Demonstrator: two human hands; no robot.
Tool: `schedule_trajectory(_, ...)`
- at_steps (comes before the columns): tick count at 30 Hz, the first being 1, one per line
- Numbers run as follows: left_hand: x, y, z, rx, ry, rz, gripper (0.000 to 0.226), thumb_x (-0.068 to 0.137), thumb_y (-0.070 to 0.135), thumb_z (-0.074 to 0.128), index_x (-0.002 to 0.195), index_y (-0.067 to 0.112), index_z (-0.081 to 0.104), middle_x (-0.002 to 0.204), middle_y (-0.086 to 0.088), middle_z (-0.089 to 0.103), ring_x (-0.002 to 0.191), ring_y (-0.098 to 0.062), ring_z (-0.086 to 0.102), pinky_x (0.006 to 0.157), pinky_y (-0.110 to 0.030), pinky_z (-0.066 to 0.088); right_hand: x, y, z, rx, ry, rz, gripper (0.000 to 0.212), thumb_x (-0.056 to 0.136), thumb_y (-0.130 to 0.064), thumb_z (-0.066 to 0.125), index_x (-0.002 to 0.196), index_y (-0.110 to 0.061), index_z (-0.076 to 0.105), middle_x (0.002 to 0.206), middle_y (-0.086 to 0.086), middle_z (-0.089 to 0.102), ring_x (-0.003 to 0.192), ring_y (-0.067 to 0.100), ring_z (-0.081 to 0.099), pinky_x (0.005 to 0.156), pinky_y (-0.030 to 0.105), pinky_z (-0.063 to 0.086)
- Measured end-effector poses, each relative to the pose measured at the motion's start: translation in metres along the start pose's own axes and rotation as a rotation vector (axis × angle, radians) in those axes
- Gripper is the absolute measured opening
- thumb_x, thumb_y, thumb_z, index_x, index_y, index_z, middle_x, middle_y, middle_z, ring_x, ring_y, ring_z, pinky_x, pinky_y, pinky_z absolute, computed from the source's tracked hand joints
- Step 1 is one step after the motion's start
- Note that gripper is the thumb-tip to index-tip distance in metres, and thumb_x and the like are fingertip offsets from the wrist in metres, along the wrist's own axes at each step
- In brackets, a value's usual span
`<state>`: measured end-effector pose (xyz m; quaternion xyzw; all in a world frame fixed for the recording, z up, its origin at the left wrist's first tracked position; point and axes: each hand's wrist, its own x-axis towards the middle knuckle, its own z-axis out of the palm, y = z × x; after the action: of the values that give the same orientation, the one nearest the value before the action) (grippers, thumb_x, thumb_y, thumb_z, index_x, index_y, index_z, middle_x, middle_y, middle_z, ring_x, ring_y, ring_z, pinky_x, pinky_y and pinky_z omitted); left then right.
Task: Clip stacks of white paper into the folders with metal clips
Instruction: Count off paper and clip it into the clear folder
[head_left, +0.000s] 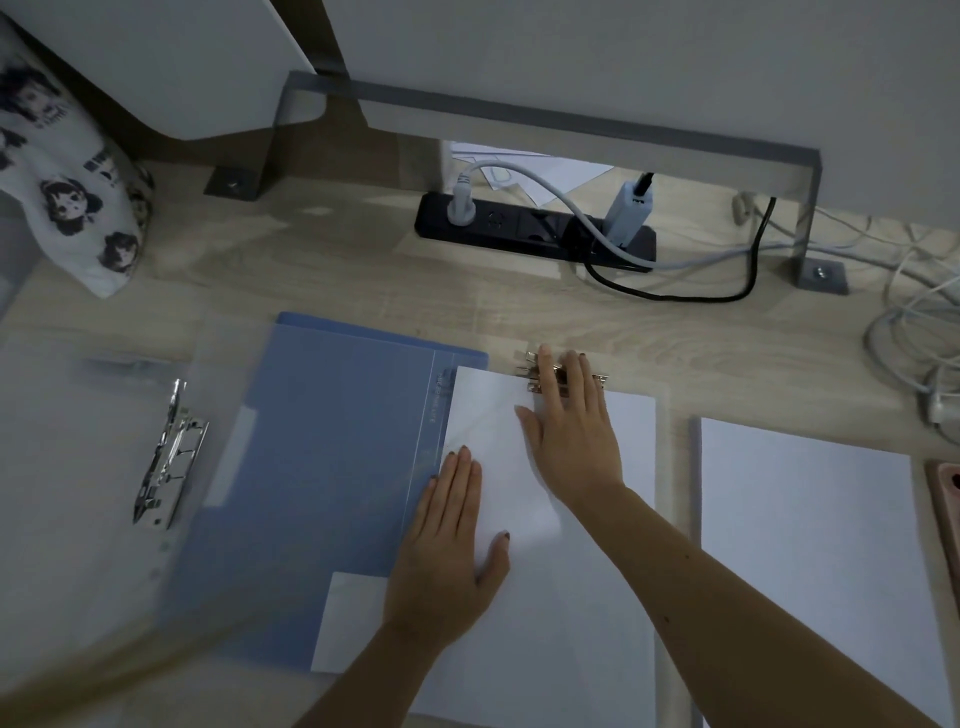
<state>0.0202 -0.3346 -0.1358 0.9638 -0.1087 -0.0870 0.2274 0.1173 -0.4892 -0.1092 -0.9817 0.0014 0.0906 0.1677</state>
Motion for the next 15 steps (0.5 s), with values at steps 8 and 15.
schedule_trajectory(8, -0.001, -0.001, 0.002, 0.006, -0.008, -0.012, 0.07, 0.092, 0.048, 0.033, 0.149, 0.013, 0.012, 0.158, 0.0, 0.013, 0.146, -0.01, 0.003, 0.118, -0.021, -0.004, 0.007, 0.005, -0.012, 0.01, 0.082, -0.095, 0.056, 0.094, -0.037, 0.016, 0.146, -0.016, 0.024, 0.131, 0.018, 0.049, 0.125, 0.035, 0.045, 0.108, 0.043, 0.031)
schedule_trajectory(15, -0.001, -0.001, 0.001, 0.026, 0.007, -0.012, 0.07, 0.092, 0.048, 0.034, 0.148, 0.012, 0.014, 0.157, 0.0, 0.015, 0.146, -0.009, 0.001, 0.119, -0.023, -0.001, 0.018, 0.002, -0.009, -0.179, -0.019, -0.168, 0.057, 0.094, -0.035, 0.015, 0.136, -0.009, 0.043, 0.131, 0.019, 0.052, 0.12, 0.04, 0.048, 0.109, 0.049, 0.03)
